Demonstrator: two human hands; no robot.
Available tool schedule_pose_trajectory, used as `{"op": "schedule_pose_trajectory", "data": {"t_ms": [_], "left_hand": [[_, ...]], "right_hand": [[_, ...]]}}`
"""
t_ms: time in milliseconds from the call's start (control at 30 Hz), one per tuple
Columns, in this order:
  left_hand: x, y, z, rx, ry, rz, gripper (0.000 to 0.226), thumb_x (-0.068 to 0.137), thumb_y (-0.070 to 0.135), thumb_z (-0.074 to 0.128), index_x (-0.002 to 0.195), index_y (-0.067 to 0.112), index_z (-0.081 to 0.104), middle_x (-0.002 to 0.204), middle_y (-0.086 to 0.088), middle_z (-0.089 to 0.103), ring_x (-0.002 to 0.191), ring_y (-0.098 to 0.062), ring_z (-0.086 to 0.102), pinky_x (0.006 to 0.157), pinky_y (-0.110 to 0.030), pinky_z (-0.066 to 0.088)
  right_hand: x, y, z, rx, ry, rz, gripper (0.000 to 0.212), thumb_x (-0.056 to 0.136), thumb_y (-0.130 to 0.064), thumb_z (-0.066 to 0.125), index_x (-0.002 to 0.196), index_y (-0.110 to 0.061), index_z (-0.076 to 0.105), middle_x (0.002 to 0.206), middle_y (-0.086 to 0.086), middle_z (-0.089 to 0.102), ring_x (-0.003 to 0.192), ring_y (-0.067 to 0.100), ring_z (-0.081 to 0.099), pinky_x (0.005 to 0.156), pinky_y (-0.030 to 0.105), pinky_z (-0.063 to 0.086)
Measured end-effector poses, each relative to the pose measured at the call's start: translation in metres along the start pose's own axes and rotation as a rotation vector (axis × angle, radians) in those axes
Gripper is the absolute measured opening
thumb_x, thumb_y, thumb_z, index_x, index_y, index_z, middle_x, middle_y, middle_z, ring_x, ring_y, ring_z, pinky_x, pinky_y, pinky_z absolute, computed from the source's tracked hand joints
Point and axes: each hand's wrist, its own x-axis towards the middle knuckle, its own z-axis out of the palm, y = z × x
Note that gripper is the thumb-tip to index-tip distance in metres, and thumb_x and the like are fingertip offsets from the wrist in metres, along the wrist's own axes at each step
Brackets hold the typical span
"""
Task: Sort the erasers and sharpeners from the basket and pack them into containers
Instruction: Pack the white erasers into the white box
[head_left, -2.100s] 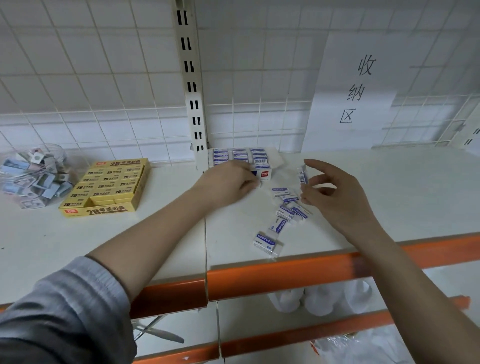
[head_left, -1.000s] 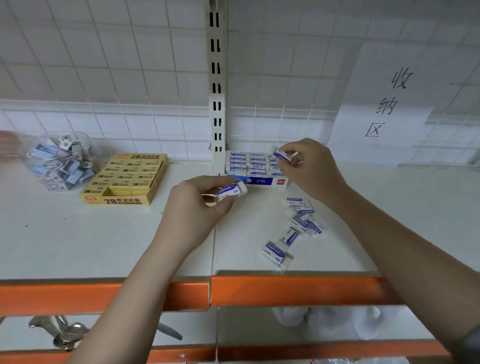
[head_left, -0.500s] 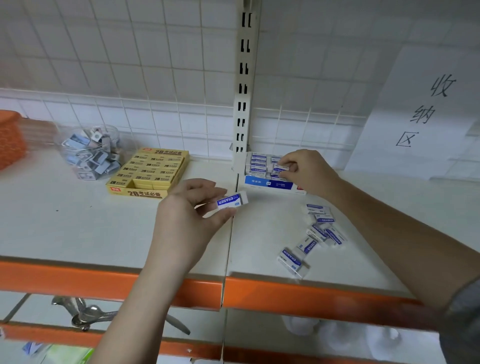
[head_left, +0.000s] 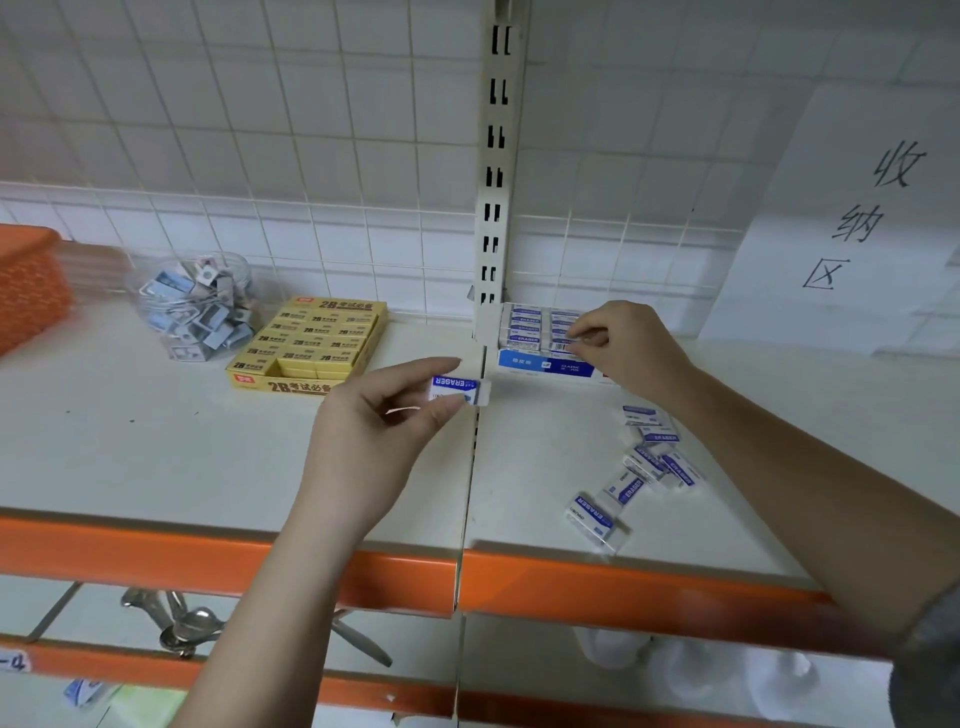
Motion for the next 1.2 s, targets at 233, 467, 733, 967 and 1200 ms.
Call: {"op": "schedule_pose_trajectory", "data": {"t_ms": [233,467,733,967,1200], "left_hand": [[0.032,-0.004,0.012,-0.018,-0.141,-0.117,0.032,0.085,0.011,0.066,0.097,0.041,0.065,0.086,0.003,0.069,0.08,-0.011,0.059,0.074,-0.018,0.044],[0.078,0.004,0.038,-0.195,-0.275,-0.203,0.016,0.081,0.004,0.069,0.096,0.007,0.065,0.083,-0.009,0.067,0.075,-0.014,0.065,0.084,-0.027,0.055],[0.111,0.011,0.063,-0.115,-0.396,-0.105,0.014,0.083,0.009,0.068,0.097,0.012,0.069,0.087,-0.001,0.071,0.079,-0.011,0.066,0.082,-0.023,0.055],[0.121,0.016,0.074,-0.011,-0.482,-0.067,0.017,0.084,0.013,0.068,0.101,0.013,0.069,0.085,0.0,0.071,0.08,-0.012,0.067,0.077,-0.023,0.055],[0.126,0.019,0.09,0.033,-0.501,-0.033,0.02,0.082,0.009,0.069,0.102,0.014,0.067,0.077,0.005,0.069,0.061,0.004,0.063,0.062,-0.009,0.051]], "right_hand": [[-0.044,-0.012,-0.024,0.136,0.028,0.039,0.011,0.085,-0.014,0.067,0.093,-0.011,0.074,0.081,-0.004,0.07,0.066,-0.002,0.061,0.062,0.004,0.044],[-0.11,-0.043,-0.034,0.201,-0.31,0.072,0.013,0.074,-0.037,0.076,0.077,-0.025,0.073,0.068,-0.013,0.067,0.063,-0.004,0.058,0.061,0.009,0.041],[-0.127,-0.051,-0.027,0.026,-0.346,0.023,0.025,0.071,-0.048,0.074,0.086,-0.028,0.072,0.079,-0.014,0.059,0.077,0.002,0.055,0.075,0.029,0.049],[-0.134,-0.061,-0.021,-0.076,-0.313,-0.006,0.01,0.079,-0.039,0.066,0.077,-0.036,0.057,0.073,-0.018,0.054,0.074,-0.001,0.053,0.064,0.015,0.039],[-0.147,-0.048,-0.028,0.629,-0.07,0.283,0.014,0.077,-0.009,0.075,0.08,-0.022,0.07,0.079,-0.001,0.073,0.071,0.008,0.069,0.065,0.012,0.049]]}}
